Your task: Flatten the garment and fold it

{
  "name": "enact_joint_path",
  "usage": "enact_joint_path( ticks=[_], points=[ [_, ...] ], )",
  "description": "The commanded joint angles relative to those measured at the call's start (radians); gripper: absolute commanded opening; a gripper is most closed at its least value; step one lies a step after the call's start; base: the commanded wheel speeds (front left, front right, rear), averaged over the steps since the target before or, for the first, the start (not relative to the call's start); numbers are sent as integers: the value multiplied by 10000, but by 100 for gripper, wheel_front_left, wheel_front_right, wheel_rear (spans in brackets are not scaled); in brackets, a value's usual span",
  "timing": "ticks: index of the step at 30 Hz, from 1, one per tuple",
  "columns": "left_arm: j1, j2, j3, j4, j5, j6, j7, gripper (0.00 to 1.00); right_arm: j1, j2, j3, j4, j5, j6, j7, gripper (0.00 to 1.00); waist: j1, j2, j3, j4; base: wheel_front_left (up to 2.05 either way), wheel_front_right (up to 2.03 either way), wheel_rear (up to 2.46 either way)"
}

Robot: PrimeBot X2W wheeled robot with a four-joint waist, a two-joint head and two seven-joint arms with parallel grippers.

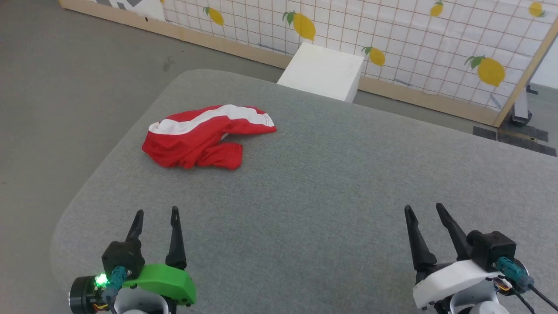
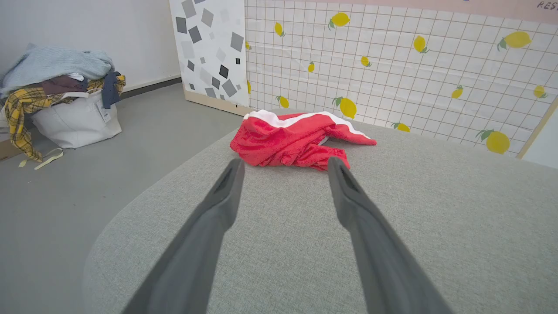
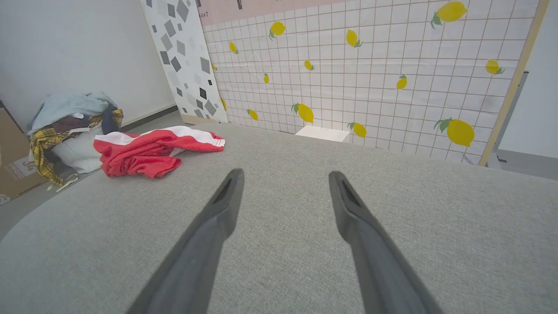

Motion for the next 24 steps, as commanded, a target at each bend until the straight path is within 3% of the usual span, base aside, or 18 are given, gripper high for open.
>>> enact_joint_path(
  ticks=[1, 15, 24],
  points=[
    [138, 49, -24, 36, -67, 94, -109, 100, 92, 2, 28, 88, 114, -11, -117, 100, 0, 0, -11, 101, 0, 0, 0],
    [147, 123, -128, 211, -313, 276, -396, 100, 39, 2, 61, 446, 383, -13, -405, 100, 0, 0, 14, 515, 0, 0, 0],
    [-439, 239, -96, 458, -873, 79, -431, 100, -110, 3, 38, 626, 517, -14, -588, 100, 0, 0, 129, 584, 0, 0, 0]
  ],
)
